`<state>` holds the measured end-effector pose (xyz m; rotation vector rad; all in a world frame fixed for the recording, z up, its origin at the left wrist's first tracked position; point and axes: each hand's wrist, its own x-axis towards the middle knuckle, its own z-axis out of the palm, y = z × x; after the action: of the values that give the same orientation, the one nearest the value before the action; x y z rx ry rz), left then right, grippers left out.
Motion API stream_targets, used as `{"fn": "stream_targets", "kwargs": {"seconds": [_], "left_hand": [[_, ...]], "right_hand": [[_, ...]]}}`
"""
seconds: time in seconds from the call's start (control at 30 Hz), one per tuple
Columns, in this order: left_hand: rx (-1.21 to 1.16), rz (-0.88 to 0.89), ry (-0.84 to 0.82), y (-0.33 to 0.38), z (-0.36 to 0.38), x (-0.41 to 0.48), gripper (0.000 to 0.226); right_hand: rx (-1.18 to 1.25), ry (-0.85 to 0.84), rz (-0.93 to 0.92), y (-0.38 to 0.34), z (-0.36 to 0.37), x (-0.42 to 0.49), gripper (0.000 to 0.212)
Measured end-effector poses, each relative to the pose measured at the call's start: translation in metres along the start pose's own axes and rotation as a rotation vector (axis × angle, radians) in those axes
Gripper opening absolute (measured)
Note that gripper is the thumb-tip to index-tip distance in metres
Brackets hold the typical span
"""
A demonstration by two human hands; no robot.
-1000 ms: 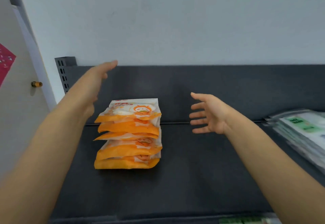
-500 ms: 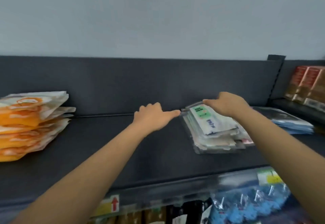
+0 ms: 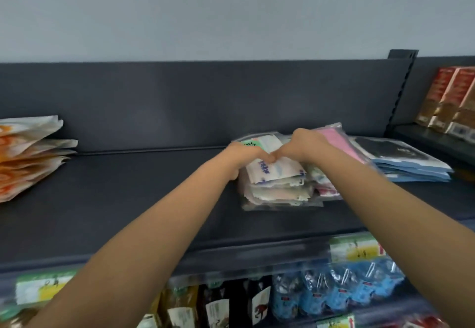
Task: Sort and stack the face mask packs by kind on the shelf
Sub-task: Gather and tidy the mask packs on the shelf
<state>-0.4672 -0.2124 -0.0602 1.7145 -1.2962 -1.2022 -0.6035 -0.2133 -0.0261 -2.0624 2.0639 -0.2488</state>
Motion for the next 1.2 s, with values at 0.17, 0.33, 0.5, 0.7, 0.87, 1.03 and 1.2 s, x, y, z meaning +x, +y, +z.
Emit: {"fn": "stream_targets", "kwargs": {"seconds": [0.17,0.33,0.5,0.7,0.87,1.03,1.2], "left_hand": [[-0.216,-0.142,-0.091,0.001,-0.013,0.008,0.056],[-0.275,-0.128,-0.133,-0.007,-0.018,0.013,0.034],[-0.127,-0.156,-0.081,-0.010,-0.064,0.009,0.028],[-0.005,-0.213,-0.002,-0.041,-0.164,-0.014,0.032],[0.013,-0.190,0.077,-0.076,-0.239,-0.034,0.035],[0.017,-0.150,0.133,-0.105,-0.287,-0.037,0.077],[0.015,-0.120,0.108,-0.130,-0.302,-0.016,0.104]], "right_hand": [[0.062,-0.049,-0.022,-0.005,0.002,0.001,0.039],[0.088,-0.076,-0.009,-0.011,0.001,0.003,0.032],[0.315,-0.129,-0.001,-0.035,0.008,0.004,0.044],[0.604,-0.306,-0.003,-0.117,0.041,-0.004,0.069],[0.688,-0.370,-0.039,-0.204,0.070,-0.013,0.070],[0.558,-0.235,-0.111,-0.260,0.092,-0.012,0.071],[0.611,-0.216,-0.048,-0.269,0.107,-0.003,0.072]]}}
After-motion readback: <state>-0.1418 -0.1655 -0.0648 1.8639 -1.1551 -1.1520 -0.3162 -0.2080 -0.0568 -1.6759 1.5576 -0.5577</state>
